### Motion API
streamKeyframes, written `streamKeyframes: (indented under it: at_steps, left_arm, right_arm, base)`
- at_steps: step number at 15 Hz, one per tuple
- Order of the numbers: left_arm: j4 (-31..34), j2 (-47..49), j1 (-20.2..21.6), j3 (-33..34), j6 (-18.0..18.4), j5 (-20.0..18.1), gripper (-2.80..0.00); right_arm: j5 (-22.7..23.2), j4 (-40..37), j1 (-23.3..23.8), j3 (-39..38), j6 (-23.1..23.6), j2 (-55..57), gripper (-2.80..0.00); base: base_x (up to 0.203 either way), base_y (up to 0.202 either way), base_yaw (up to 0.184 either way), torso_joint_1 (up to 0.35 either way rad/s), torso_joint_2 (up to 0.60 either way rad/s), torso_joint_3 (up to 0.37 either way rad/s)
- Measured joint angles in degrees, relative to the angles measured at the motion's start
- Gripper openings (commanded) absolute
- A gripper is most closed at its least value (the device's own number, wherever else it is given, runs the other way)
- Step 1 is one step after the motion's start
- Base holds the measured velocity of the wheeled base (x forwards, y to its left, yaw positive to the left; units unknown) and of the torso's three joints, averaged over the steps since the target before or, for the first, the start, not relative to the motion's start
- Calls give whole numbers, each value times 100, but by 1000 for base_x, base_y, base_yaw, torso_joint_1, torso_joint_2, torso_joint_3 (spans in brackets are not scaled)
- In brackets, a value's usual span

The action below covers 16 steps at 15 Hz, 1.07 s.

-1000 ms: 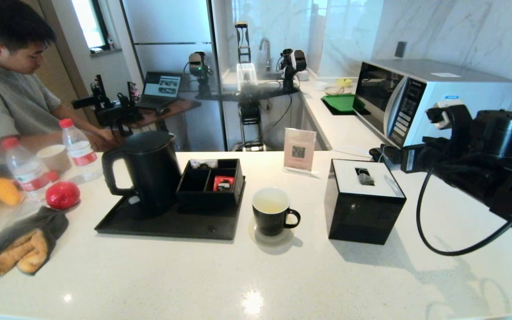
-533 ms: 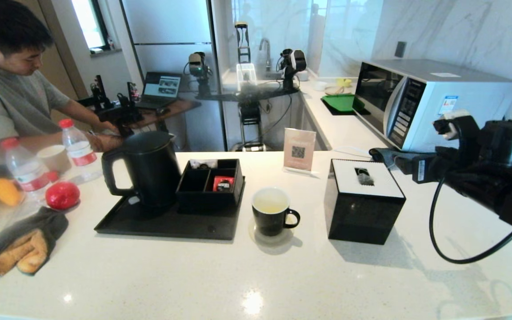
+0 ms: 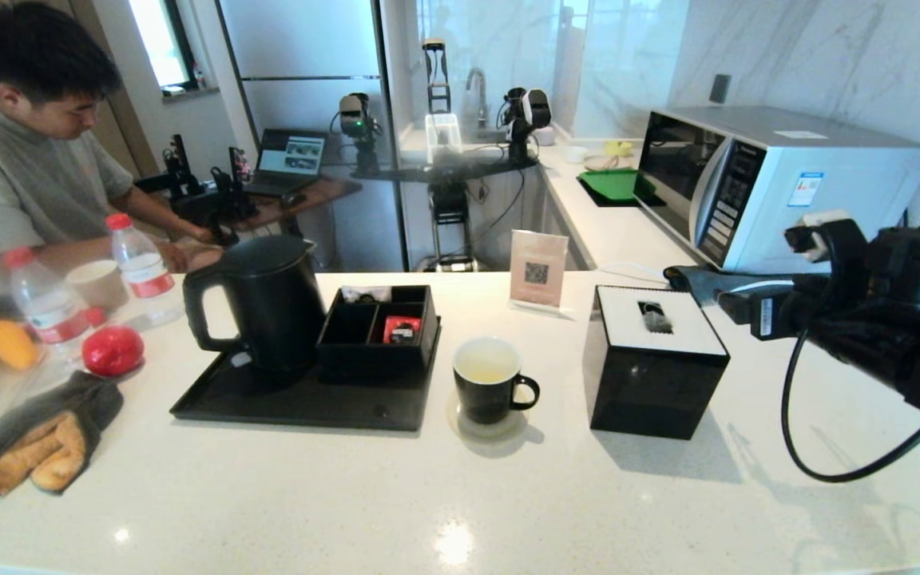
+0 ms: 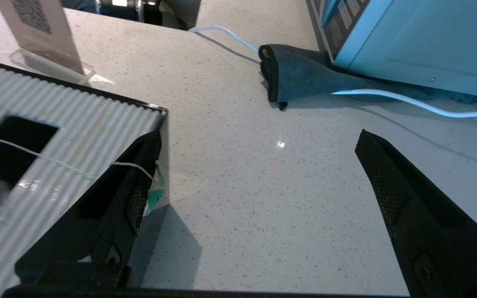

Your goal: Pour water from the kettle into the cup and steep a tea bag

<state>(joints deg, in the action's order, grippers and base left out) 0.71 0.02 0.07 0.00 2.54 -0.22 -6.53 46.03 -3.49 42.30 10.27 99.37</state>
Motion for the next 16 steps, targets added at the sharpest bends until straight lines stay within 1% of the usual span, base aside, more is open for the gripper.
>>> streamKeyframes:
  at_steps: [2,6,11,14,15,16]
  left_arm:
    - [-2,0,0,0,0,2,-280]
    - [0,0,0,0,-4,4,-280]
    - [-2,0,0,0,-4,6,-280]
    - [0,0,0,0,-6,7,-280]
    - [-2,0,0,0,-2,9,-280]
    - [-2,0,0,0,-4,7,-280]
  right_arm:
    - [3,7,136,-48,102,5,0]
    - [15,22,285,-368,124,-2,0]
    - [15,20,268,-620,136,-28,0]
    - [34,27,211,-818,229,-68,0]
    - [93,27,194,-885,240,-88,0]
    - [277,37,180,-961,254,-118,0]
  base:
    - [0,0,0,0,0,0]
    - [0,0,0,0,0,0]
    - [0,0,0,0,0,0]
    - [0,0,0,0,0,0]
    - [0,0,0,0,0,0]
    - [0,0,0,0,0,0]
